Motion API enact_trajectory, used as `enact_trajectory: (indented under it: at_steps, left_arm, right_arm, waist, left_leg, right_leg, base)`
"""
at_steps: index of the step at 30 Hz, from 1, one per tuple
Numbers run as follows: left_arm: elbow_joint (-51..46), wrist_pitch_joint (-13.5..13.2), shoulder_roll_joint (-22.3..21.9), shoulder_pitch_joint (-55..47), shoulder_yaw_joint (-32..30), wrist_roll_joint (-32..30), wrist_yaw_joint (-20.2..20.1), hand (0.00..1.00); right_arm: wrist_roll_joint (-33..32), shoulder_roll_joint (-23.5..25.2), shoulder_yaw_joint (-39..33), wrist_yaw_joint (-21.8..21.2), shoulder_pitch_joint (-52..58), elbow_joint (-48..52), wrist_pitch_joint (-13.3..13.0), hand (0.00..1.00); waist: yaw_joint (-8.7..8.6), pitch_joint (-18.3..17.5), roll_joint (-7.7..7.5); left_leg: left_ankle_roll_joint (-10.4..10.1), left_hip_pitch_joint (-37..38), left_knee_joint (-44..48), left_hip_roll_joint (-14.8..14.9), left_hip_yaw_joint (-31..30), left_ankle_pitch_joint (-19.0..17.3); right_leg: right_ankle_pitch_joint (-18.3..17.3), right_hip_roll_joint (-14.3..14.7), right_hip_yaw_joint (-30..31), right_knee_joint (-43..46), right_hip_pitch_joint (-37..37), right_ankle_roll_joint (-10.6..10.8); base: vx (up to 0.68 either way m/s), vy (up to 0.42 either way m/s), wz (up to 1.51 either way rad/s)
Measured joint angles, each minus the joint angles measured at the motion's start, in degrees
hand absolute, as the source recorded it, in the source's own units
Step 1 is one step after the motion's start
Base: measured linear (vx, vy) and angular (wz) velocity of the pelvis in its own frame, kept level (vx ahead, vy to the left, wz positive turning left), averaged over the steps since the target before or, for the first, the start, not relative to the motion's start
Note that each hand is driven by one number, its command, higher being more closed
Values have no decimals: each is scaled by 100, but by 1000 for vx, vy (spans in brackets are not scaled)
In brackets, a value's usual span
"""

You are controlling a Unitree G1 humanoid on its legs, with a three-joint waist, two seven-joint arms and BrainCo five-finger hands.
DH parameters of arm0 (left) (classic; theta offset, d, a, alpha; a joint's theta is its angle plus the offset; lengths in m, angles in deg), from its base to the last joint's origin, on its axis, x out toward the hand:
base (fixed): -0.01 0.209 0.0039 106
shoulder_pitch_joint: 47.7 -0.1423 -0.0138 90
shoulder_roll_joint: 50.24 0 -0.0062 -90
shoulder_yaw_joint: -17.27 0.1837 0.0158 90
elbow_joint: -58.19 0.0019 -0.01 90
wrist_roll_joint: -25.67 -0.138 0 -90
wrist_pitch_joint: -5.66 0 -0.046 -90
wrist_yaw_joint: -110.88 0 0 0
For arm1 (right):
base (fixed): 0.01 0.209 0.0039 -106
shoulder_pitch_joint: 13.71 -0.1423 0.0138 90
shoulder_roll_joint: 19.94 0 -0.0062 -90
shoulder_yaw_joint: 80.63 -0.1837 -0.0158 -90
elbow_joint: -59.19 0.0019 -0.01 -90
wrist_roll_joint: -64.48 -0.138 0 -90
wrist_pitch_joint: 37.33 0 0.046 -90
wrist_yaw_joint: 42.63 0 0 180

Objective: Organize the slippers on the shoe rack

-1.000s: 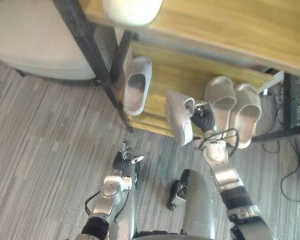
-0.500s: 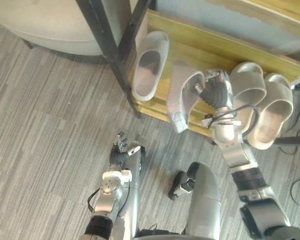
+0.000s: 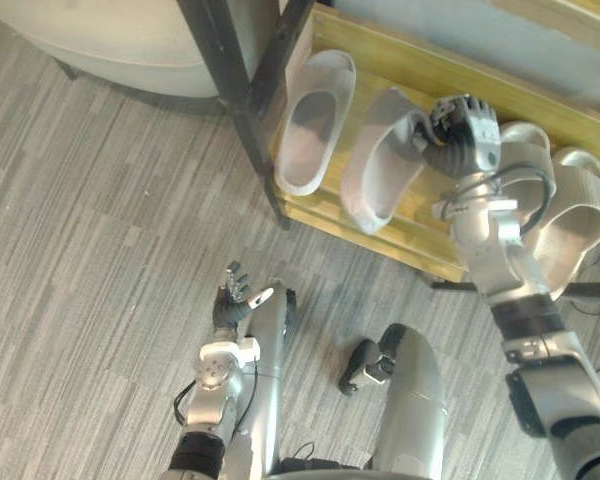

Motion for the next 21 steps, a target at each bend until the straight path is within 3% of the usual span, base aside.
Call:
enact_trajectory:
  at_steps: [18, 19, 21]
  left_arm:
    - [16, -92, 74, 2, 226, 373, -20, 0]
    - [16, -91, 83, 3, 231, 412, -20, 0]
    - [30, -87, 106, -6, 240, 422, -19, 0]
  right_arm:
    - [1280, -201, 854, 253, -1301, -1645, 458, 100]
    - [1283, -205, 877, 264, -1388, -1754, 478, 0]
    - [1292, -221, 907, 277, -1457, -1847, 557, 0]
  waist:
    - [215, -81, 151]
    - [226, -81, 151]
    - [238, -81, 151]
  left_leg:
    - [-97, -379, -108, -177, -142, 252]
    - [-103, -392, -122, -184, -140, 270]
    - [-108, -397, -156, -199, -138, 306]
  right_leg:
    - [-61, -205, -244, 146, -234, -126]
    - [-61, -209, -241, 149, -255, -126]
    - [-61, -219, -244, 149, -264, -127]
  base:
    - [-7, -14, 9]
    - [-16, -13, 4]
    - [-15, -11, 5]
